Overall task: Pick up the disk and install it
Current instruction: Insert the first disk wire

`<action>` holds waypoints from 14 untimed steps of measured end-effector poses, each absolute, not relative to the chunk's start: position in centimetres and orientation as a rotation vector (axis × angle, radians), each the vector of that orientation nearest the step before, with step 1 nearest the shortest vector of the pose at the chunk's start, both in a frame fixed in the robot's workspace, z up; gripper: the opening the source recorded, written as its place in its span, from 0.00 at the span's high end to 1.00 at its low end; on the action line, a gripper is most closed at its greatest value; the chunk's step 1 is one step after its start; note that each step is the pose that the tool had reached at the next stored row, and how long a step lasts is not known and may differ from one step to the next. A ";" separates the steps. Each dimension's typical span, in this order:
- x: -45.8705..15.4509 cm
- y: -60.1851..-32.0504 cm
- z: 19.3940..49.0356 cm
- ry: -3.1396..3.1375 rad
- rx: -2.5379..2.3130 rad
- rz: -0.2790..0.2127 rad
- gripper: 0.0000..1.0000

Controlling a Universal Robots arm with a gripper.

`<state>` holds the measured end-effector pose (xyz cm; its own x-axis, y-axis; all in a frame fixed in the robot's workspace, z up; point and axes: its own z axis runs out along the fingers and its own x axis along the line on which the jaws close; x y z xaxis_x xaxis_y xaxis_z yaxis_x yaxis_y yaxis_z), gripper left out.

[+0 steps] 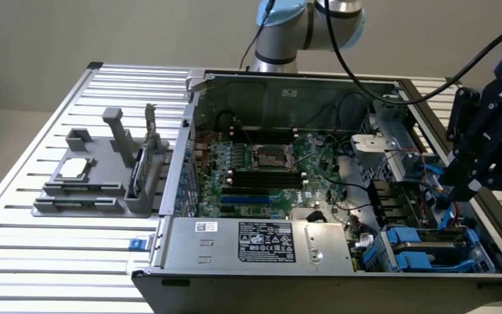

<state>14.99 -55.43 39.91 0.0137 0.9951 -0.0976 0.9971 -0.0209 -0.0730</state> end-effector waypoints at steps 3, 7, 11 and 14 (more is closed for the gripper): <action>15.0 -55.3 39.4 2.184 2.222 -0.183 0.69; 14.9 -55.3 38.6 2.183 2.220 -0.179 0.69; 14.8 -55.2 37.9 2.181 2.219 -0.176 0.69; 14.8 -55.1 37.4 2.180 2.218 -0.174 0.69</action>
<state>14.81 -55.10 37.37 0.0141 0.9951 -0.0982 0.9980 -0.0200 -0.0593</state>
